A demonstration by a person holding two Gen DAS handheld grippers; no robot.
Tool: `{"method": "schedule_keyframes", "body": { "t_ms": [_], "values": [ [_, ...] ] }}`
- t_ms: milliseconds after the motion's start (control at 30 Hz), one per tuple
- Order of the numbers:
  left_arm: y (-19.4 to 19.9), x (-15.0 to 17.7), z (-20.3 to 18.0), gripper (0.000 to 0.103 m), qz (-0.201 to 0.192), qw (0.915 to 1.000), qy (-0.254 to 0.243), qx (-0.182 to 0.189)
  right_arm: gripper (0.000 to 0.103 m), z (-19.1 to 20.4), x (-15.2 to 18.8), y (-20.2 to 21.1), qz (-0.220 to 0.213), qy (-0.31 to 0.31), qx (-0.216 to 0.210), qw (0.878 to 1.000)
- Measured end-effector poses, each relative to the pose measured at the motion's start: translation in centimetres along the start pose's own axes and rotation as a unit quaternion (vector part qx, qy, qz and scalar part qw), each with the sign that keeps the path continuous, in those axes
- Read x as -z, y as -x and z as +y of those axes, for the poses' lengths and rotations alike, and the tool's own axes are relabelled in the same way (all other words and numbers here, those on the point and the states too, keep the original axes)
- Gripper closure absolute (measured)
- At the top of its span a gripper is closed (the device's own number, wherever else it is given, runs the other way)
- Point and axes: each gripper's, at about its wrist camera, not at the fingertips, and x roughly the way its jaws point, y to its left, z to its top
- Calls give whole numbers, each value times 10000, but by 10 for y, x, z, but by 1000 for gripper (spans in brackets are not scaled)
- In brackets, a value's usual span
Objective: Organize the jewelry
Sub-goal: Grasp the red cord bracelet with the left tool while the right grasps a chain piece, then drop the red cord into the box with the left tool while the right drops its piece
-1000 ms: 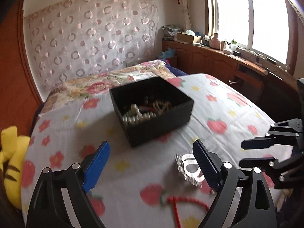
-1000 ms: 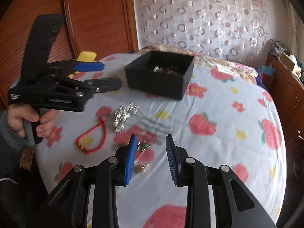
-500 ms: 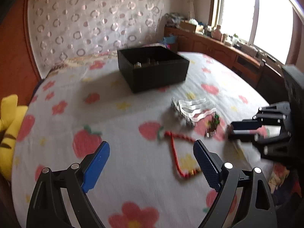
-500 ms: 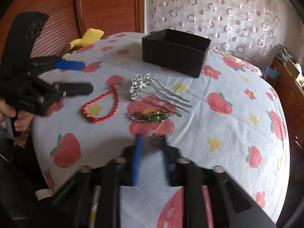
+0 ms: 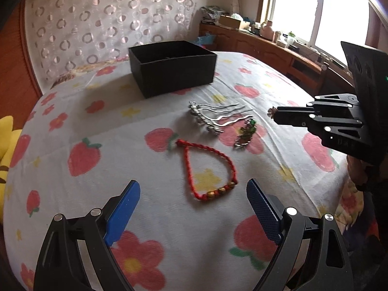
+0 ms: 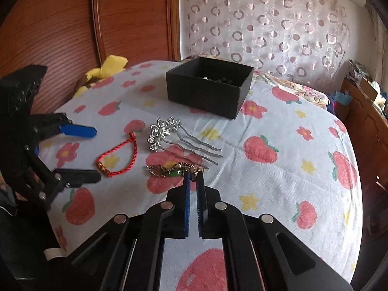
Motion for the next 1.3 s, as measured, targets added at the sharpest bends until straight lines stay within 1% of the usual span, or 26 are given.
{"method": "schedule_keyframes", "body": {
  "t_ms": [33, 133, 200, 267, 300, 333, 367, 400, 433, 533, 800, 1067, 1300],
  "values": [
    [-1, 0, -2, 17, 13, 10000, -26, 34, 97, 0, 0, 0, -2, -14, 4, 10000],
    [-3, -1, -10, 31, 59, 9998, -122, 149, 97, -2, 2, -3, 34, -43, 28, 10000],
    [-5, -2, -14, 36, 65, 9997, -183, 131, 97, -2, 3, -6, 50, -65, 41, 10000],
    [-6, -3, -15, 47, 43, 9998, -185, 44, 97, -3, 5, -7, 52, -80, 37, 9999],
    [-5, -3, -15, 51, 35, 9998, -188, 15, 97, -3, 5, -7, 51, -86, 36, 9999],
    [-5, -3, -16, 61, 29, 9998, -205, -14, 97, -2, 6, -8, 52, -94, 37, 9999],
    [-5, -3, -17, 76, 20, 9997, -236, -34, 97, -2, 6, -9, 55, -99, 35, 9999],
    [-5, -3, -18, 85, 23, 9995, -325, -39, 97, -2, 6, -9, 56, -102, 33, 9999],
    [-5, -3, -20, 95, 41, 9992, -403, -12, 97, -2, 7, -10, 56, -104, 27, 9999],
    [-3, -3, -21, 96, 37, 9992, -406, 55, 97, -1, 6, -8, 39, -115, 8, 9999],
    [14, -11, -10, 96, -324, 9993, -118, 123, 97, 3, 4, -2, -23, -96, -16, 10000],
    [27, -28, 2, 96, -572, 9983, 29, 48, 97, 5, -9, 5, -155, -67, -47, 9998],
    [29, -39, 13, 96, -703, 9974, 134, -36, 97, 4, -29, 5, -308, -36, -15, 9995]
  ]
}}
